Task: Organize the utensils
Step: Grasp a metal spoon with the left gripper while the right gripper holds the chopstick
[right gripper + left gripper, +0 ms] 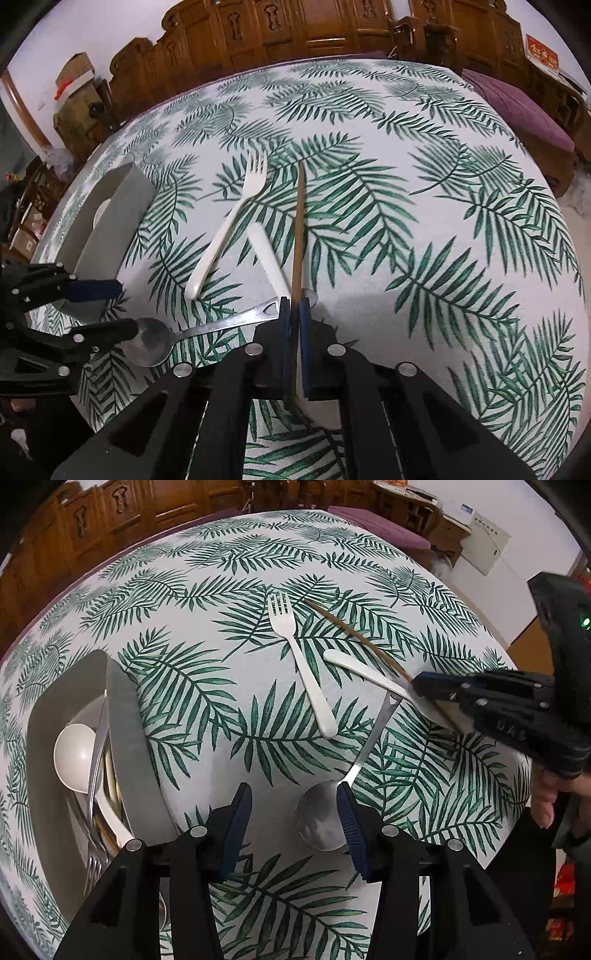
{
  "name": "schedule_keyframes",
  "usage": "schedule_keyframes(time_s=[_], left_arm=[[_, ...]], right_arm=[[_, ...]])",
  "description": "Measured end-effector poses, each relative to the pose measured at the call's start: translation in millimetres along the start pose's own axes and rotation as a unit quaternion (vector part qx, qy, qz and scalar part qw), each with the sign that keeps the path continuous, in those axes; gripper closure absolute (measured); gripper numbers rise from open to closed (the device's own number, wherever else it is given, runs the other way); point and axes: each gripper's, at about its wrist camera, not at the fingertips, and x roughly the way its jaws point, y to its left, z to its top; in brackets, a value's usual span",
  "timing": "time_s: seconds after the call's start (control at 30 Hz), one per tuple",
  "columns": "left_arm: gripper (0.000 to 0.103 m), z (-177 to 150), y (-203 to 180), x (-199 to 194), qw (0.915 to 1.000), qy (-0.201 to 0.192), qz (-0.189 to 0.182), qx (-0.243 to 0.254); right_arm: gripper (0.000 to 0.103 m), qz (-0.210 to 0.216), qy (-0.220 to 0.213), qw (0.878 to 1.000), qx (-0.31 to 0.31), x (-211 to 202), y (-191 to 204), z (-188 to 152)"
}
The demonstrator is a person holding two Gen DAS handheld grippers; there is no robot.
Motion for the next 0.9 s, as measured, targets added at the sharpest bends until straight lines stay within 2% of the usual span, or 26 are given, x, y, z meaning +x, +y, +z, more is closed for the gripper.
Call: schedule_keyframes(time_s=[0.37,0.6,0.67,0.9], left_arm=[[0.059,-7.6,-6.4,14.6,0.9995,0.027,-0.014,0.006],[0.067,-9.8,-4.1,18.3,0.9988,0.029,-0.035,-0.017],[0.086,-8.7,-1.7,18.6,0.9984,0.030,-0.040,-0.027],[0.101,-10.5,1.0,2.2,0.9980,0.014,-0.052,-0.033]], right_arm=[[0.097,0.013,-0.033,0.999,0.011,-29.6,-5.2,2.6],[0.097,0.017,-0.035,0.999,0.007,-35.8,0.0,-0.5],[0.097,0.017,-0.035,0.999,0.006,-37.0,0.7,-2.7],[0.097,0.016,-0.038,0.999,0.007,-41.4,1.8,-7.7]])
